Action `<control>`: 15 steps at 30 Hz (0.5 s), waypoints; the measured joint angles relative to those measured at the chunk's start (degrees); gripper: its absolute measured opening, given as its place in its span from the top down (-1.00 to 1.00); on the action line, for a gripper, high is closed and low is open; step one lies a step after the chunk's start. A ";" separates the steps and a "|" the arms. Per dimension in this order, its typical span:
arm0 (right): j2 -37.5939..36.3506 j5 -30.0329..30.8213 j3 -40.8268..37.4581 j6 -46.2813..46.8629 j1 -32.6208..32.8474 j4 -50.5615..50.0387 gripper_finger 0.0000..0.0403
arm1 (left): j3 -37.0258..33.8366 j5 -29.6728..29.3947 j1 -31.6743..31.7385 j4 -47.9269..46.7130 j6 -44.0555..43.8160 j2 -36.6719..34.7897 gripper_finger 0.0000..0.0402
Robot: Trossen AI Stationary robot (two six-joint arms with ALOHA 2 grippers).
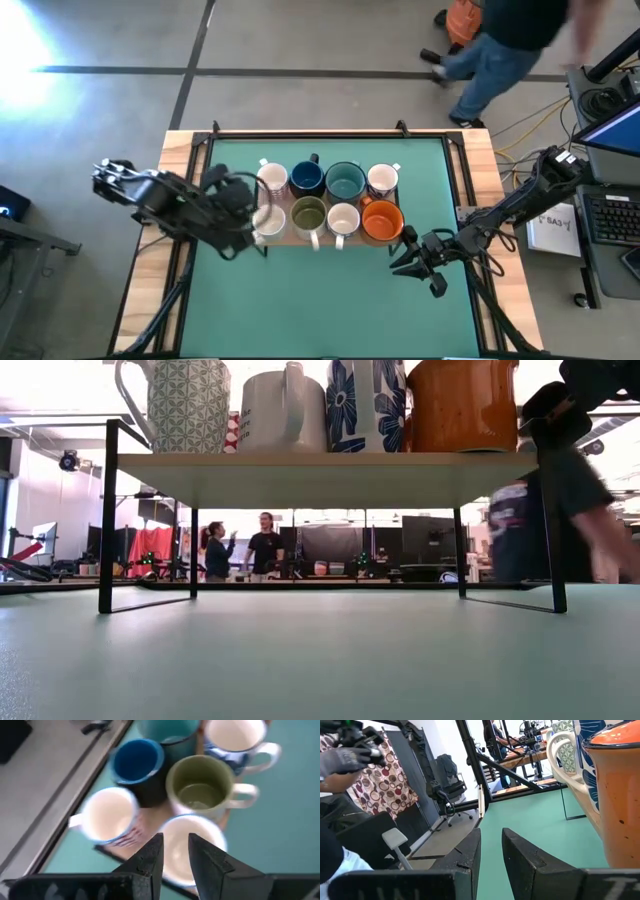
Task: Place coffee mugs
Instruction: Return to Home Position
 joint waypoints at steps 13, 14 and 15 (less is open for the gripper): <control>-0.02 0.00 0.00 0.00 0.01 0.00 0.66 | -30.98 -9.30 -0.22 3.63 -6.25 -29.39 0.64; 0.00 0.00 0.00 0.00 0.00 0.00 0.66 | -33.61 -10.54 -0.22 5.54 -5.91 -31.87 0.64; -0.01 0.00 0.00 0.00 0.01 0.00 0.66 | -36.23 -11.68 -0.22 7.73 -5.34 -34.35 0.64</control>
